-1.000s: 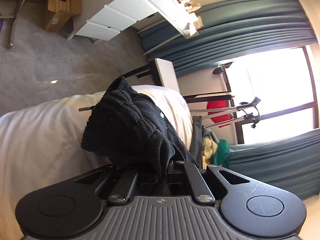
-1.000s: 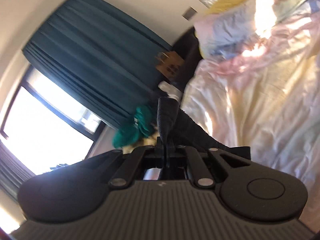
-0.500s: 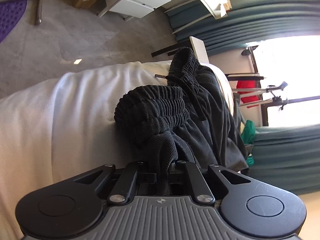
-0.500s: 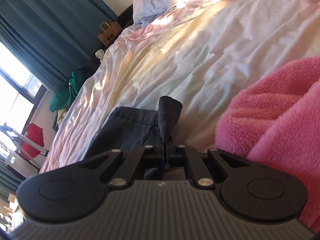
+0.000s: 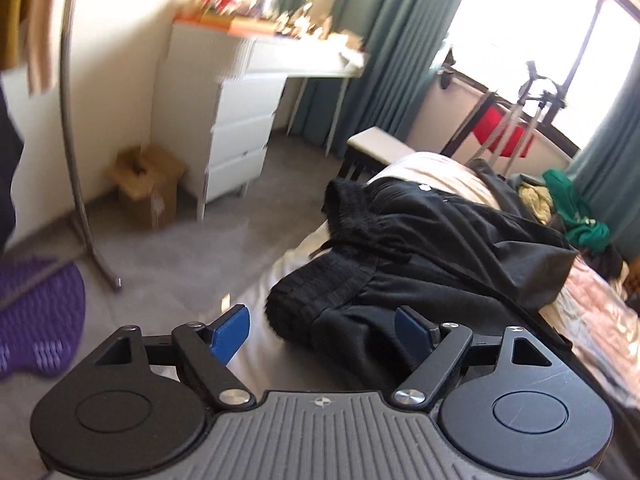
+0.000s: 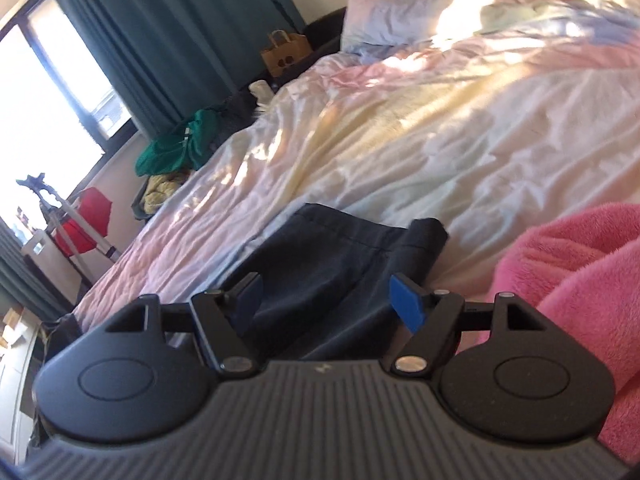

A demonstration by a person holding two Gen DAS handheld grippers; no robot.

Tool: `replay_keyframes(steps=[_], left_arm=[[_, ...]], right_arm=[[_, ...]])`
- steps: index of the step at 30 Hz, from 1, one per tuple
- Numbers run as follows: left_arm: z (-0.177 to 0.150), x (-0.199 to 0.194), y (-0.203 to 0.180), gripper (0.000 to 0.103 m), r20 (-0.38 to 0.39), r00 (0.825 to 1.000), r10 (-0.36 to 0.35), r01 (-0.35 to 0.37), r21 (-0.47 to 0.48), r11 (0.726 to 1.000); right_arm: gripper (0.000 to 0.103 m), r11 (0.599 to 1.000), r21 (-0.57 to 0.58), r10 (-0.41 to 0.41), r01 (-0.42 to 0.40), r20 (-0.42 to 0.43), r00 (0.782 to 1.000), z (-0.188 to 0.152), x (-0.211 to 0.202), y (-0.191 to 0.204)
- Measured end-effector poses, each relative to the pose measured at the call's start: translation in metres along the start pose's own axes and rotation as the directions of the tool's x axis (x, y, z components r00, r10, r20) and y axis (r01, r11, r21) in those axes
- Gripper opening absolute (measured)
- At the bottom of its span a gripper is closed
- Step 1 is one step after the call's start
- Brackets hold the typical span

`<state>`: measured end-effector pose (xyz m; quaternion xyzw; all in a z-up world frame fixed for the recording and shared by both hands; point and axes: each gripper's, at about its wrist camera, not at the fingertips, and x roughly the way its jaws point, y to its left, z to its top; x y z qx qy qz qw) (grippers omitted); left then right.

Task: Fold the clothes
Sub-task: 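Open both grippers and release the sweatpants onto the bed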

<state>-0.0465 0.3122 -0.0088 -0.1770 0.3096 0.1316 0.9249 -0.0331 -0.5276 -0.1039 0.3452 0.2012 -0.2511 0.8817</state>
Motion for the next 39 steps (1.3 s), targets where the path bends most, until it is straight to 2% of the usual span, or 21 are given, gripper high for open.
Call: replay_keyframes(steps=[2,5,11,15,18,21,25,31,32,35,39], left_arm=[[0.003,-0.011,-0.02,0.092,0.032,0.999,-0.014,0.012,0.064,0.998],[0.002,-0.022,-0.061,0.093,0.063,0.997,-0.05,0.039,0.155,0.987],[-0.006,-0.027,-0.143,0.097,0.093,0.985,-0.145,0.117,0.257,0.959],[-0.015,-0.018,-0.181,0.097,0.079,0.976,-0.201,0.172,0.275,0.946],[-0.027,-0.006,-0.203,0.098,0.071,0.973,-0.22,0.189,0.299,0.935],[-0.039,0.003,-0.204,0.098,0.064,0.975,-0.215,0.185,0.311,0.932],[-0.055,0.015,-0.204,0.098,0.054,0.977,-0.207,0.179,0.327,0.928],[-0.078,0.033,-0.204,0.098,0.039,0.98,-0.195,0.169,0.351,0.921],[-0.082,0.036,-0.204,0.098,0.037,0.981,-0.193,0.167,0.355,0.92],[-0.088,0.039,-0.206,0.098,0.039,0.979,-0.203,0.174,0.372,0.912],[-0.093,0.037,-0.214,0.098,0.084,0.981,-0.176,0.124,0.43,0.894]], right_arm=[[0.073,0.998,-0.048,0.052,-0.051,0.009,0.999,0.002,-0.013,0.027],[0.073,0.982,-0.105,0.16,-0.159,0.005,0.987,0.004,-0.034,0.074],[0.073,0.917,-0.185,0.352,-0.354,-0.043,0.935,-0.002,-0.067,0.168],[0.073,0.865,-0.265,0.422,-0.426,-0.076,0.904,-0.023,-0.077,0.218],[0.073,0.84,-0.312,0.436,-0.444,-0.1,0.894,-0.045,-0.074,0.24],[0.073,0.816,-0.343,0.45,-0.466,-0.129,0.883,-0.069,-0.066,0.251],[0.073,0.785,-0.414,0.449,-0.461,-0.131,0.884,-0.102,-0.055,0.25],[0.073,0.811,-0.39,0.407,-0.436,-0.161,0.899,-0.131,-0.042,0.227],[0.074,0.808,-0.415,0.391,-0.419,-0.154,0.907,-0.134,-0.042,0.228],[0.073,0.797,-0.434,0.406,-0.421,-0.13,0.904,-0.133,-0.046,0.233],[0.073,0.789,-0.458,0.408,-0.409,-0.108,0.907,-0.137,-0.043,0.237]])
